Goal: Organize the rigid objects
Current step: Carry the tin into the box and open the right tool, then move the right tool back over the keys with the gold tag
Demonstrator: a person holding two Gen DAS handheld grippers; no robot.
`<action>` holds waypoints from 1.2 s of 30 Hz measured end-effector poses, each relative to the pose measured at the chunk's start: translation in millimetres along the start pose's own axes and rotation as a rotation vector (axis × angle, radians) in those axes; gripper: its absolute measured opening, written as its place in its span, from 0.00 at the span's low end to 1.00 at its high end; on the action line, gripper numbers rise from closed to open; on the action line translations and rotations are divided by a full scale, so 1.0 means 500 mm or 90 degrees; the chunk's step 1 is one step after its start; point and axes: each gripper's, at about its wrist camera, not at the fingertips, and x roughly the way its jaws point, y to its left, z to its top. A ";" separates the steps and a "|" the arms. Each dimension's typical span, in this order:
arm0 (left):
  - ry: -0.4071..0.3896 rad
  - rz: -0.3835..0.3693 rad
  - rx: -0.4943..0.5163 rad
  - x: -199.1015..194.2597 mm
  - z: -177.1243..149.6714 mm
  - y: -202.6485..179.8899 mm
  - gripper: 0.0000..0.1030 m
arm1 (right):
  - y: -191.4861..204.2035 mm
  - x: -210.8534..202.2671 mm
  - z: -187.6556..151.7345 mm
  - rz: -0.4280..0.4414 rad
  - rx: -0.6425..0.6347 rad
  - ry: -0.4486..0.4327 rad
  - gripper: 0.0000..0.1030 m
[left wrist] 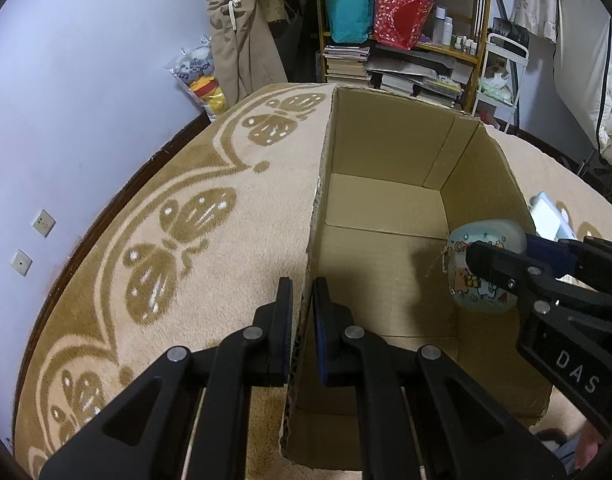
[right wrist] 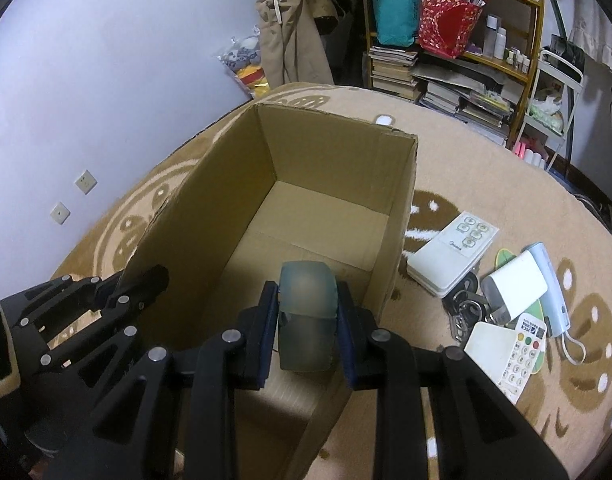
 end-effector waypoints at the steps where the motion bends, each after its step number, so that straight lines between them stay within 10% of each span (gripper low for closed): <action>1: -0.002 0.005 0.004 0.000 -0.003 -0.002 0.09 | 0.002 -0.004 -0.002 0.001 -0.002 -0.006 0.28; 9: -0.006 0.005 -0.003 -0.001 -0.005 0.004 0.08 | -0.009 -0.051 0.000 -0.002 0.002 -0.032 0.30; 19: -0.007 0.011 -0.003 -0.004 -0.006 0.002 0.08 | -0.054 -0.139 0.013 -0.074 0.006 -0.082 0.99; 36: -0.006 0.012 -0.001 -0.005 -0.006 0.005 0.09 | -0.205 -0.090 -0.066 -0.122 0.093 0.010 1.00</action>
